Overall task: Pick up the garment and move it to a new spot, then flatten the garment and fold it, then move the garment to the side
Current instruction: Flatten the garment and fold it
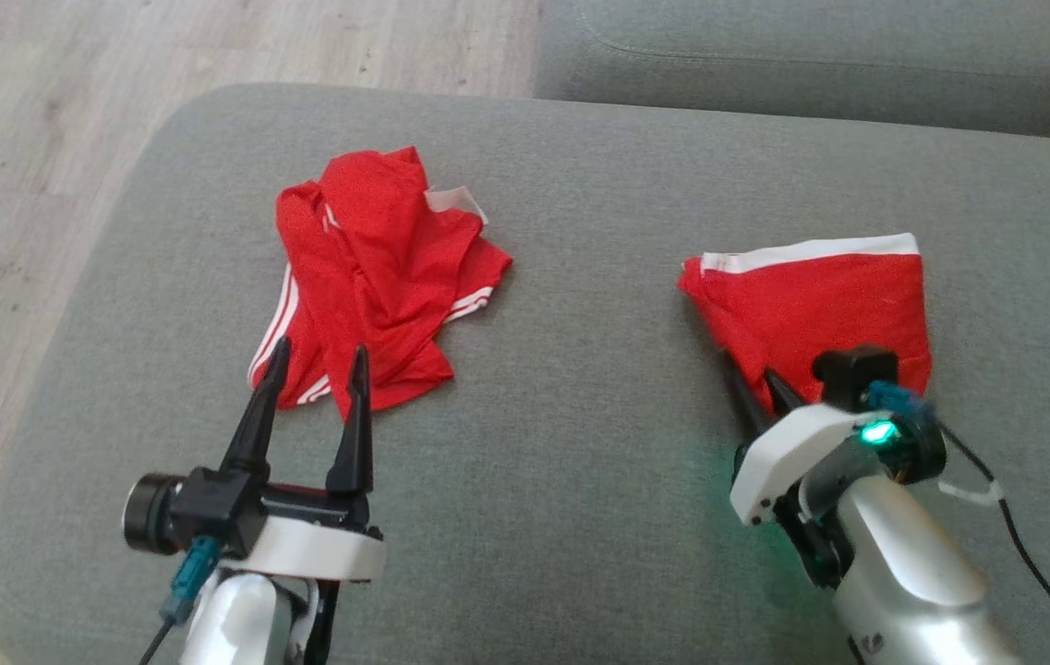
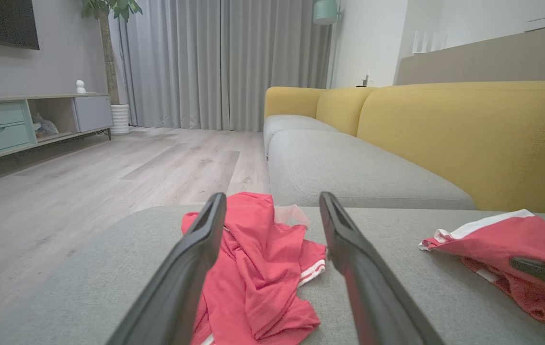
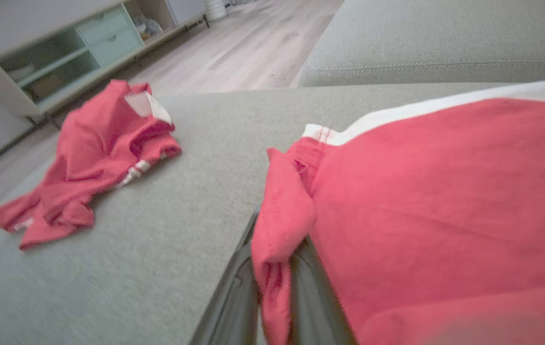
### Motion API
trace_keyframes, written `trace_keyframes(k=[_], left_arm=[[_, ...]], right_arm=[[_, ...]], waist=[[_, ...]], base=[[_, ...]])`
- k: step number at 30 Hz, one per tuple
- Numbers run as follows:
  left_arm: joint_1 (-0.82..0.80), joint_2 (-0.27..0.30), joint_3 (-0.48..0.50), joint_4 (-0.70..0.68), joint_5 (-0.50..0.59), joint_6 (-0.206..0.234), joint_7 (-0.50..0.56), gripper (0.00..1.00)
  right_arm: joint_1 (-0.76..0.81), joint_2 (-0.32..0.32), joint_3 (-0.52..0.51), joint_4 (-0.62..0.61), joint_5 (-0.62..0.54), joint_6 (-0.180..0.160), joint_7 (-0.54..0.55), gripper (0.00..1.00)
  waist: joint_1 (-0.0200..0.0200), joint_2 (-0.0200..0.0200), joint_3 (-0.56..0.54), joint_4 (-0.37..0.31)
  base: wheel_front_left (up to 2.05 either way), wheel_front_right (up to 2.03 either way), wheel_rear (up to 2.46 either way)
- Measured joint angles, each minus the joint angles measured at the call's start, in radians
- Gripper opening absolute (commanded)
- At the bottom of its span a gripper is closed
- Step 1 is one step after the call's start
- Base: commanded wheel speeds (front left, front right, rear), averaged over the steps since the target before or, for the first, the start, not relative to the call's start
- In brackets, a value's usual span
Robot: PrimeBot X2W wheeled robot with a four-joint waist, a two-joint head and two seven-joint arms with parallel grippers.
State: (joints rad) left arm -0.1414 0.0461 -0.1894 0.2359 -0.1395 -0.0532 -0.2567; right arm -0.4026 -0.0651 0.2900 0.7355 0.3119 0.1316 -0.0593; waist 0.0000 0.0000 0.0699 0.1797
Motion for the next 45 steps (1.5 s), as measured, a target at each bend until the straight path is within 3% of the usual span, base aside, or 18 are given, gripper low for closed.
trace_keyframes(k=[4, 8, 13, 17, 22, 23, 24, 32, 39, 45], left_arm=[[0.004, 0.000, 0.001, 0.003, 0.000, -0.001, 0.000, 1.00], [0.003, 0.000, 0.002, -0.001, 0.000, -0.001, 0.000, 1.00], [0.002, 0.000, 0.004, -0.015, 0.000, -0.001, 0.000, 1.00], [0.002, 0.000, 0.002, -0.018, 0.000, 0.000, 0.000, 1.00], [-0.001, 0.000, -0.006, -0.024, -0.010, 0.000, 0.000, 1.00], [-0.005, 0.000, -0.009, -0.025, -0.010, 0.000, 0.000, 1.00], [-0.013, 0.000, -0.012, -0.026, -0.010, 0.000, 0.000, 1.00], [-0.099, -0.002, -0.047, -0.041, -0.021, -0.009, 0.000, 1.00], [-0.123, -0.002, -0.057, -0.037, -0.029, -0.009, 0.000, 1.00], [-0.125, -0.002, -0.062, -0.027, -0.030, -0.008, 0.000, 1.00]], right_arm=[[0.000, 0.000, -0.012, 0.029, -0.088, 0.000, -0.087, 1.00], [0.000, 0.002, -0.105, -0.008, -0.133, 0.000, -0.166, 1.00], [0.040, 0.002, -0.238, -0.174, -0.185, 0.000, -0.191, 1.00], [0.167, 0.004, -0.291, -0.338, -0.206, 0.000, -0.192, 1.00], [0.262, 0.013, -0.325, -0.409, -0.207, 0.000, -0.192, 1.00], [0.255, 0.016, -0.329, -0.415, -0.208, 0.000, -0.192, 0.83], [0.241, 0.017, -0.333, -0.416, -0.213, 0.000, -0.192, 0.00], [0.005, 0.016, -0.380, -0.317, -0.277, 0.000, -0.134, 0.00], [-0.126, 0.016, -0.436, -0.038, -0.381, 0.000, -0.062, 0.00], [-0.165, 0.007, -0.421, 0.050, -0.379, 0.000, -0.150, 0.00]], waist=[[0.0000, 0.0000, 0.001, -0.025], [0.0000, 0.0000, 0.001, -0.060], [0.0000, 0.0000, 0.000, -0.111], [-0.0001, 0.0000, 0.009, -0.143], [0.0000, 0.0000, 0.046, -0.153], [0.0000, 0.0000, 0.056, -0.153], [0.0000, 0.0000, 0.067, -0.151], [0.0003, 0.0000, 0.169, -0.099], [0.0003, 0.0000, 0.234, -0.023], [0.0002, 0.0000, 0.236, 0.008]], base=[[0.00, 0.00, 0.00], [0.00, 0.00, 0.00], [0.00, 0.00, 0.00], [0.00, 0.00, 0.00], [0.00, 0.00, 0.00], [0.00, 0.00, 0.00], [0.00, 0.00, 0.00], [0.00, 0.00, 0.00], [0.00, 0.00, 0.00], [0.00, 0.00, 0.00]])
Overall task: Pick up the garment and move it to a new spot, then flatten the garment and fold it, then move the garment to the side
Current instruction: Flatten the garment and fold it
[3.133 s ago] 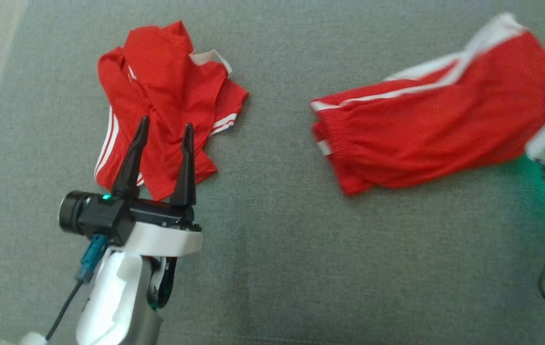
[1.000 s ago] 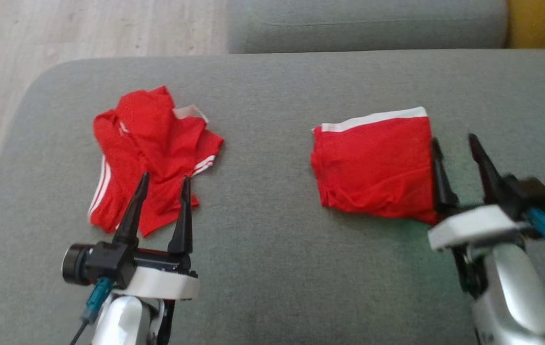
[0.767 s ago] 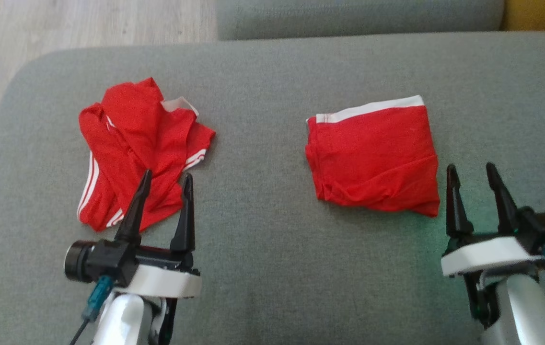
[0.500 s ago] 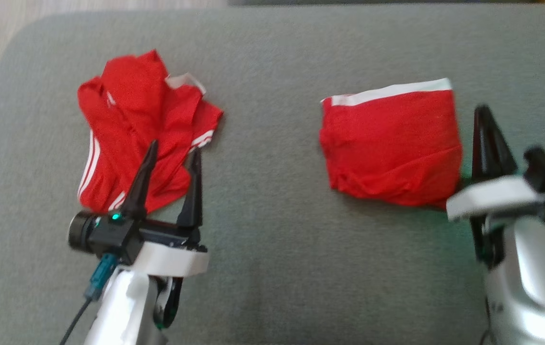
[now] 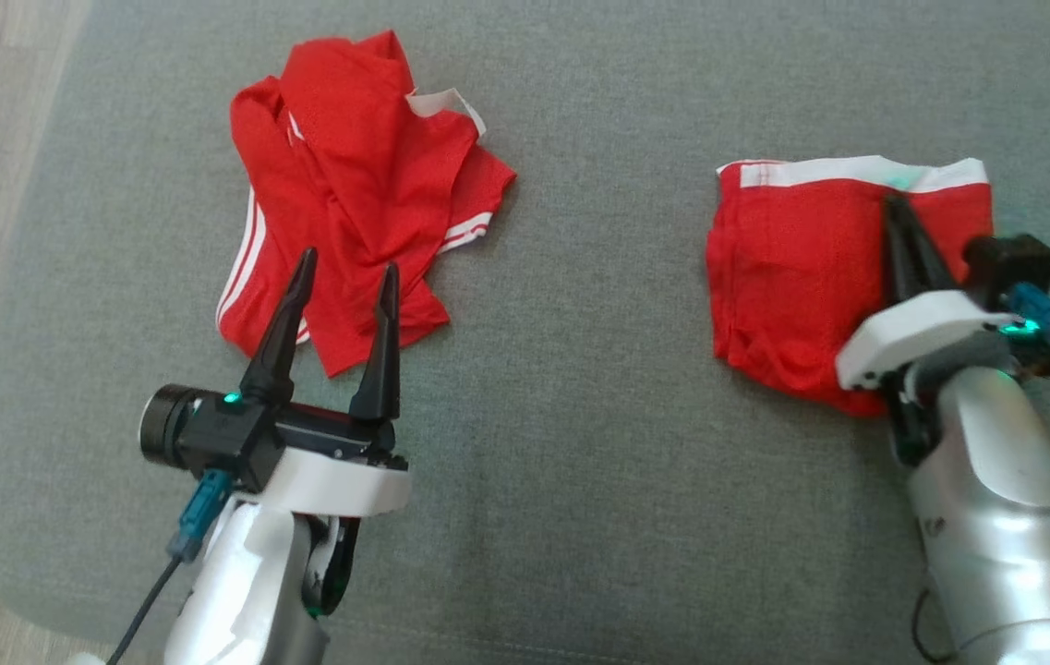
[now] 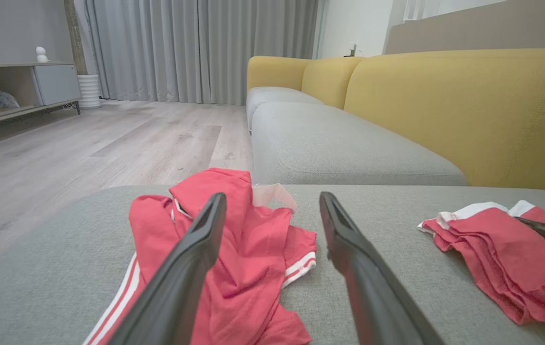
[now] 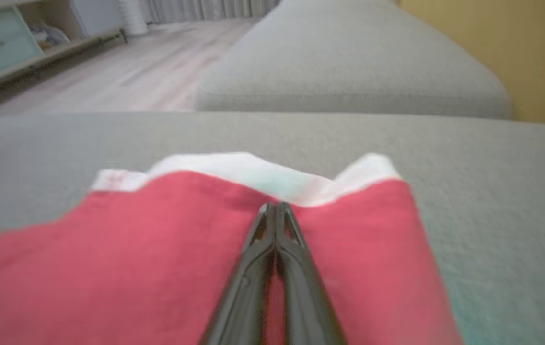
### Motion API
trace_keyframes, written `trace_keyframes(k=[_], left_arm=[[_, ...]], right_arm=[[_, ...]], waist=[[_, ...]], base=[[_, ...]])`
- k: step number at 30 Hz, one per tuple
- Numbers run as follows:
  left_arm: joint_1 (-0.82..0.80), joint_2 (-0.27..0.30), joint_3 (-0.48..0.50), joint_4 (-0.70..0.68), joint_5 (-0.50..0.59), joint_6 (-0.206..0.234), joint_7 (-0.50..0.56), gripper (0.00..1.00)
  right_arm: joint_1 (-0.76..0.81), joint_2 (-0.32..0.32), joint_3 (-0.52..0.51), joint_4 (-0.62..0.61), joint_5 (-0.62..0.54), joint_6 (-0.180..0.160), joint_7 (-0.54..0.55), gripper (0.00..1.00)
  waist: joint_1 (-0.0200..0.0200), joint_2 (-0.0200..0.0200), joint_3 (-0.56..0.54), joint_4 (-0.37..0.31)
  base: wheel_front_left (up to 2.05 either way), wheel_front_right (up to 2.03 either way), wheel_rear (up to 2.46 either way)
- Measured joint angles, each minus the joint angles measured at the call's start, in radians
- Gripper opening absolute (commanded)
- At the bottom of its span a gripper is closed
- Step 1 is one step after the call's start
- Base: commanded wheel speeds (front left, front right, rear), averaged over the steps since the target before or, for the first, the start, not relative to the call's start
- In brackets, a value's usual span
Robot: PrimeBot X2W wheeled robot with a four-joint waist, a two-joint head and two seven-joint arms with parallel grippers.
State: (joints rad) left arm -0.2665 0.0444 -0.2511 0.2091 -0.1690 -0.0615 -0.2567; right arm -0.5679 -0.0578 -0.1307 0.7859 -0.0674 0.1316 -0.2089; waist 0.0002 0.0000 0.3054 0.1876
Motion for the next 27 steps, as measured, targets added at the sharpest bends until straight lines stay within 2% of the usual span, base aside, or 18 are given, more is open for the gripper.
trace_keyframes(k=[7, 10, 12, 19, 27], left_arm=[[0.000, 0.000, 0.000, -0.001, -0.002, 0.001, 0.000, 1.00], [0.000, 0.000, 0.000, -0.001, -0.002, 0.001, 0.000, 1.00], [0.000, 0.000, 0.000, 0.000, -0.002, 0.001, 0.000, 1.00], [0.005, 0.000, 0.015, 0.009, 0.004, 0.001, 0.000, 1.00], [0.048, 0.000, 0.032, 0.013, 0.014, 0.000, 0.000, 1.00]], right_arm=[[-0.010, -0.001, 0.241, -0.035, 0.162, 0.000, -0.040, 0.00], [-0.008, 0.000, 0.328, 0.027, 0.169, 0.000, 0.002, 0.00], [-0.006, 0.001, 0.351, 0.072, 0.173, 0.000, 0.033, 0.00], [-0.007, 0.003, 0.320, 0.078, 0.229, 0.000, -0.029, 0.00], [0.146, 0.002, 0.161, -0.224, 0.232, 0.000, -0.042, 0.00]], waist=[[-0.0003, 0.0000, -0.024, -0.010], [-0.0003, 0.0000, -0.024, -0.018], [-0.0002, 0.0000, -0.028, -0.025], [-0.0003, 0.0000, -0.061, -0.056], [-0.0003, 0.0000, -0.126, -0.118]], base=[[0.00, 0.00, 0.00], [0.00, 0.00, 0.00], [0.00, 0.00, 0.00], [0.00, 0.00, 0.00], [0.00, 0.00, 0.00]])
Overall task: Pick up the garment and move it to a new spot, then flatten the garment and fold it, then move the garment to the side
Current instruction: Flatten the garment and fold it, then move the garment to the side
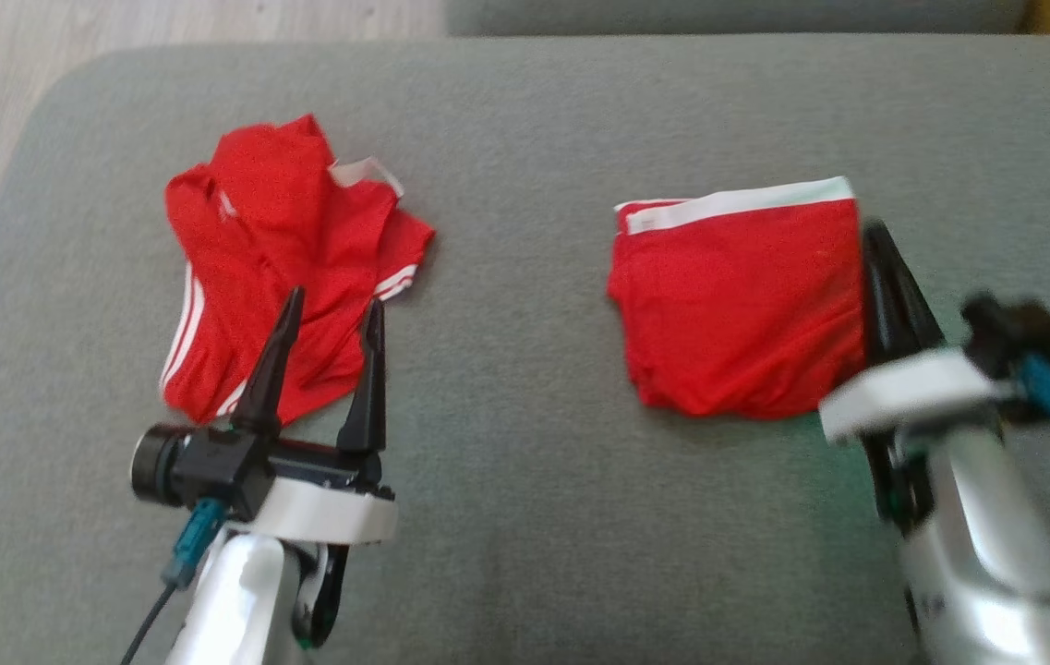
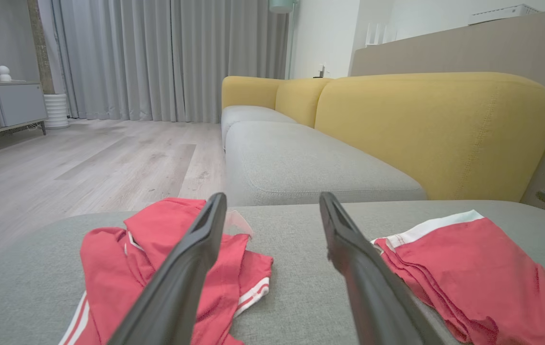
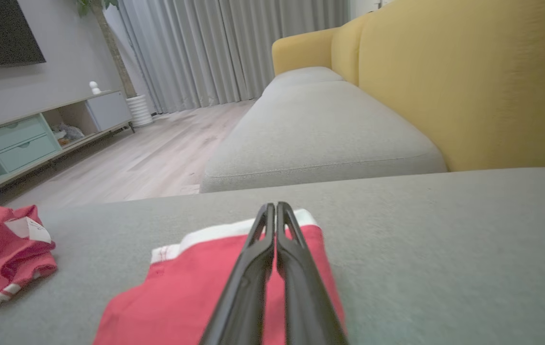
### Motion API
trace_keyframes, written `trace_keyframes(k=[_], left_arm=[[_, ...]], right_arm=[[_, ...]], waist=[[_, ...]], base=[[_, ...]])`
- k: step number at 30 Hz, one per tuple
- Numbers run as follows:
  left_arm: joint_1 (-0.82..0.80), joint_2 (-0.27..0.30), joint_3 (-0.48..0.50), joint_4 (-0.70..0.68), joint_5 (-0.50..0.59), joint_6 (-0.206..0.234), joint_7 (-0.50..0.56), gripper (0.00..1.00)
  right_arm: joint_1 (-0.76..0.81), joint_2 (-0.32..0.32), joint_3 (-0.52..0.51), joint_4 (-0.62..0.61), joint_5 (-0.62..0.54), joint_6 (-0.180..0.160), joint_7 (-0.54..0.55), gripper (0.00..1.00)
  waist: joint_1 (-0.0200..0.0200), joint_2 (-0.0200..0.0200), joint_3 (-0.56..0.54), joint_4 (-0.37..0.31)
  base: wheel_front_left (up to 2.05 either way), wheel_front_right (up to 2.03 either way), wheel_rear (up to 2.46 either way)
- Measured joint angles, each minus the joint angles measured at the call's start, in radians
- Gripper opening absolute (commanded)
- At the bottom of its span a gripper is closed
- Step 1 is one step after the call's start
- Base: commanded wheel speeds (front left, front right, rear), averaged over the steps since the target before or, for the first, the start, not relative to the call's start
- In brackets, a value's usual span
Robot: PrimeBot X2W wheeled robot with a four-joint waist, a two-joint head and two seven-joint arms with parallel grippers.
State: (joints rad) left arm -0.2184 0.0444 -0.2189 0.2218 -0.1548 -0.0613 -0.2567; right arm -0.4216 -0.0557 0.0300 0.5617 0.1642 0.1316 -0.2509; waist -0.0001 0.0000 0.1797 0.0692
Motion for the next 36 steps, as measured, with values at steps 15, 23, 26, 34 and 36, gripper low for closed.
trace_keyframes(k=[15, 23, 26, 34, 36], left_arm=[[0.047, 0.001, 0.015, 0.015, 0.007, -0.002, 0.000, 1.00], [0.032, 0.001, 0.007, 0.016, 0.010, -0.010, 0.000, 1.00], [0.026, 0.001, -0.001, 0.018, 0.010, -0.010, 0.000, 1.00], [-0.006, 0.000, -0.004, 0.019, 0.009, -0.010, 0.000, 1.00], [-0.005, 0.000, -0.003, 0.019, 0.009, -0.010, 0.000, 1.00]], right_arm=[[0.232, 0.007, -0.048, -0.144, -0.034, 0.000, 0.001, 1.00], [0.055, 0.007, -0.120, -0.026, -0.046, 0.000, 0.171, 1.00], [0.017, 0.007, -0.132, 0.023, -0.039, 0.000, 0.212, 1.00], [-0.087, -0.002, -0.105, 0.190, -0.006, 0.000, 0.347, 1.00], [-0.122, -0.011, -0.082, 0.214, 0.007, 0.000, 0.373, 0.53]], waist=[[0.0000, 0.0000, -0.033, -0.064], [0.0002, 0.0000, 0.020, -0.022], [0.0002, 0.0000, 0.033, -0.010], [0.0001, 0.0000, 0.076, 0.033], [0.0002, 0.0000, 0.083, 0.036]], base=[[0.00, 0.00, 0.00], [0.00, 0.00, 0.00], [0.00, 0.00, 0.00], [0.00, 0.00, 0.00], [0.00, 0.00, 0.00]])
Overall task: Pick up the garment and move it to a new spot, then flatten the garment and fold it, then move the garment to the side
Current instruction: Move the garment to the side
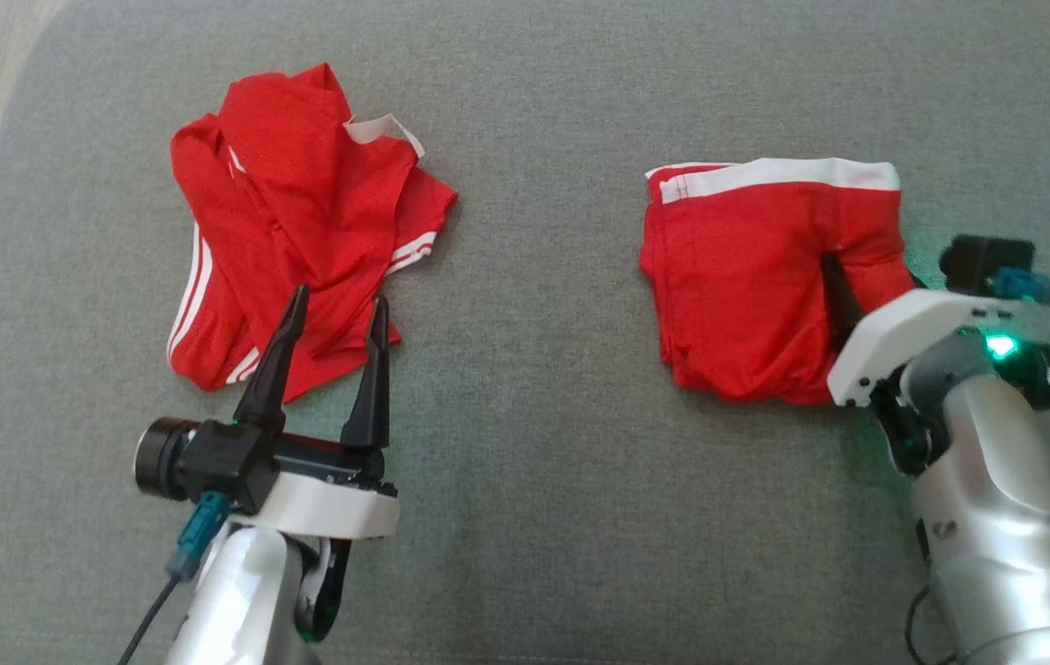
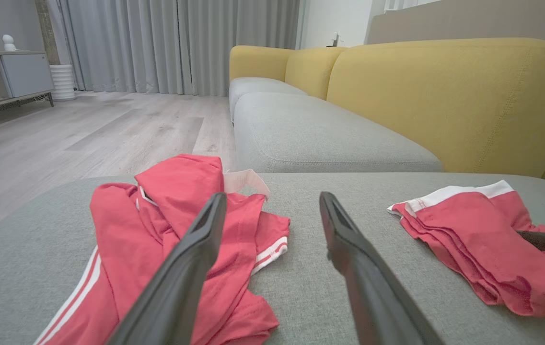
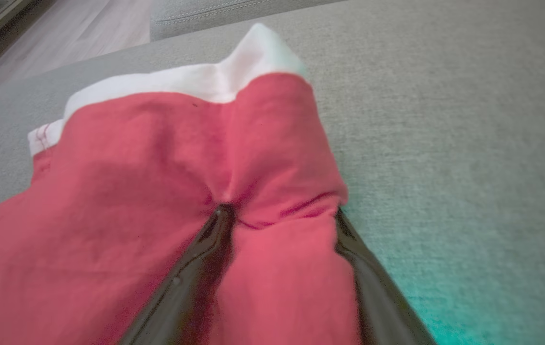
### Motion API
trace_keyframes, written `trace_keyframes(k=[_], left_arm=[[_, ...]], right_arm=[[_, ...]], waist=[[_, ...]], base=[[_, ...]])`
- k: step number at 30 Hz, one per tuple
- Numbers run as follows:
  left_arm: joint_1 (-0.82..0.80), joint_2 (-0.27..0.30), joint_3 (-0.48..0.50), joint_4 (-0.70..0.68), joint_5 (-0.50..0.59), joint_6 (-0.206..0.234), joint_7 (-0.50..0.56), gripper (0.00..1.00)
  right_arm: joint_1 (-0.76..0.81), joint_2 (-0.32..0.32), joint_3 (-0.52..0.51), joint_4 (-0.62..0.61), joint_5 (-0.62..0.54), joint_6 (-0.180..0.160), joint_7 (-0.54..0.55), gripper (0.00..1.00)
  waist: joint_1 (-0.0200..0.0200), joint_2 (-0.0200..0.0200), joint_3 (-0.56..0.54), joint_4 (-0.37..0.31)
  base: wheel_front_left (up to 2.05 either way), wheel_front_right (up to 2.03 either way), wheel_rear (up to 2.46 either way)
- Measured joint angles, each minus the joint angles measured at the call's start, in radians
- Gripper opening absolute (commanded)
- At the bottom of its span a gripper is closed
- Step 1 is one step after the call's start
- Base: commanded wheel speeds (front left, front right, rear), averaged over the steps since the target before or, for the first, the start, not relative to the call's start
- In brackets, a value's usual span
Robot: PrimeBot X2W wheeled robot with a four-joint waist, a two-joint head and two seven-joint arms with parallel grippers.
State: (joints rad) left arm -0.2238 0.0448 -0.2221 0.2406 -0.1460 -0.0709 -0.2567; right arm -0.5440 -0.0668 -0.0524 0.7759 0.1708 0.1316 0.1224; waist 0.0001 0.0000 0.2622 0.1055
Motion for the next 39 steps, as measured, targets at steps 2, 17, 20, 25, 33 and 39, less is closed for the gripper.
trace_keyframes(k=[2, 17, 20, 25, 33, 39], left_arm=[[0.000, 0.000, 0.000, -0.001, -0.003, 0.000, 0.000, 1.00], [0.002, 0.000, 0.027, -0.019, -0.002, 0.001, 0.000, 1.00], [0.001, 0.000, 0.027, -0.024, -0.002, 0.000, 0.000, 1.00], [-0.012, 0.000, 0.027, -0.028, 0.004, -0.004, 0.000, 1.00], [-0.045, -0.002, 0.033, -0.030, 0.015, -0.019, 0.000, 1.00], [-0.045, -0.002, 0.035, -0.030, 0.015, -0.023, 0.000, 1.00]], right_arm=[[-0.021, -0.007, 0.023, 0.015, -0.003, 0.000, 0.009, 0.00], [-0.016, -0.260, 0.247, -0.081, -0.092, 0.000, -0.020, 0.00], [-0.018, -0.370, 0.235, -0.088, -0.103, 0.000, 0.011, 0.00], [-0.040, -0.507, 0.175, -0.066, -0.148, 0.000, 0.021, 0.00], [-0.115, -0.542, 0.102, -0.015, -0.190, 0.000, 0.017, 0.00], [-0.122, -0.532, 0.064, 0.006, -0.205, 0.000, 0.014, 0.00]], waist=[[0.0000, 0.0000, 0.002, -0.001], [-0.0002, 0.0000, -0.033, -0.065], [-0.0001, 0.0000, -0.011, -0.070], [0.0000, 0.0000, 0.033, -0.067], [0.0001, 0.0000, 0.082, -0.047], [0.0000, 0.0000, 0.080, -0.042]], base=[[0.00, 0.00, 0.00], [0.00, 0.00, 0.00], [0.00, 0.00, 0.00], [0.00, 0.00, 0.00], [0.00, 0.00, 0.00], [0.00, 0.00, 0.00]])
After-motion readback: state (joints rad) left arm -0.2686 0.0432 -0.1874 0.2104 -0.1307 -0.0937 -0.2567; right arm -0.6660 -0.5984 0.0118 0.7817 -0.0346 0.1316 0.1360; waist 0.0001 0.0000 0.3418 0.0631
